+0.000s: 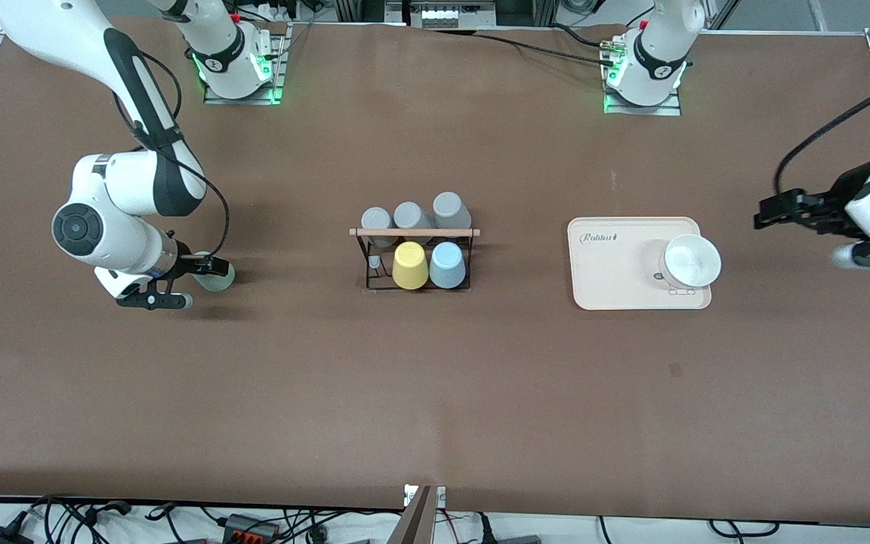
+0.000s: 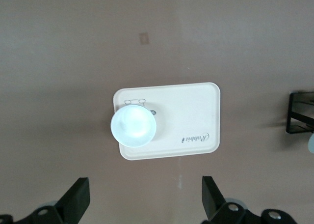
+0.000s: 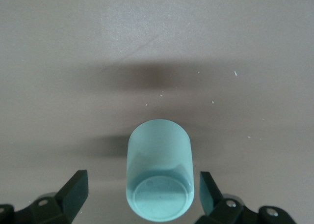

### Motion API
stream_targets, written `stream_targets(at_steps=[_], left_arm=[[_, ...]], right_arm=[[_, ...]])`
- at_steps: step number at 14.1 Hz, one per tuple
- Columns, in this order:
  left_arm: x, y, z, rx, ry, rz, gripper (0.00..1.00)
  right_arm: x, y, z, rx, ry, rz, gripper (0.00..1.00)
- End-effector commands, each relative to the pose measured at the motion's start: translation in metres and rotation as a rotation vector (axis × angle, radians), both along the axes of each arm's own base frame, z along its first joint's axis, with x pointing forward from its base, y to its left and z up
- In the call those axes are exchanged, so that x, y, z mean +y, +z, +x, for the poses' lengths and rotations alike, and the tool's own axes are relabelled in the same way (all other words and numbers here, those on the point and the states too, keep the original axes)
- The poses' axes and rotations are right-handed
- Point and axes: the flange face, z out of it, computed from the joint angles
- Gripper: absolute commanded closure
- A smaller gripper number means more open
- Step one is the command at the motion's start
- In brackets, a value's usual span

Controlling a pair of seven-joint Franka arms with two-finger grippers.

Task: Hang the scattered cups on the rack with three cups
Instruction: 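Lift the teal cup with the right gripper toward the wire rack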

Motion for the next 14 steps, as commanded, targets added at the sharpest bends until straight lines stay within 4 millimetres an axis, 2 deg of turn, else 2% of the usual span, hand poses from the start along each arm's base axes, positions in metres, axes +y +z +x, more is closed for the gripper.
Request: stream_targets(at_steps=[1, 2, 5, 9, 11, 12, 14], left_arm=[[-0.006, 0.018, -0.049, -0.150, -0.011, 0.004, 0.00], [-0.004, 0.016, -0.059, -0.185, -0.016, 0.024, 0.00], [-0.031, 0.015, -0.070, -0.147, -0.066, 0.073, 0.00], [-0.027, 0.022, -0.066, -0.152, -0.051, 0.076, 0.00], [-0.031, 0.024, -0.064, -0.136, -0.058, 0.076, 0.00], [-0.033, 0.025, -0.065, -0.125, -0.063, 0.076, 0.00], [-0.035, 0.025, -0.066, -0.119, -0.066, 0.074, 0.00]], right_arm=[[-0.001, -0.004, -0.004, 0.007, -0.016, -0.010, 0.00], [-0.002, -0.006, -0.007, 0.014, -0.017, -0.011, 0.00], [-0.004, -0.013, -0.010, 0.028, -0.017, -0.011, 0.00], [-0.006, -0.022, -0.012, 0.044, -0.010, -0.012, 0.00], [-0.007, -0.025, -0.011, 0.047, -0.011, -0.012, 0.00], [-0.009, -0.027, -0.011, 0.050, -0.014, -0.013, 0.12], [-0.010, -0.027, -0.011, 0.051, -0.015, -0.013, 0.47]])
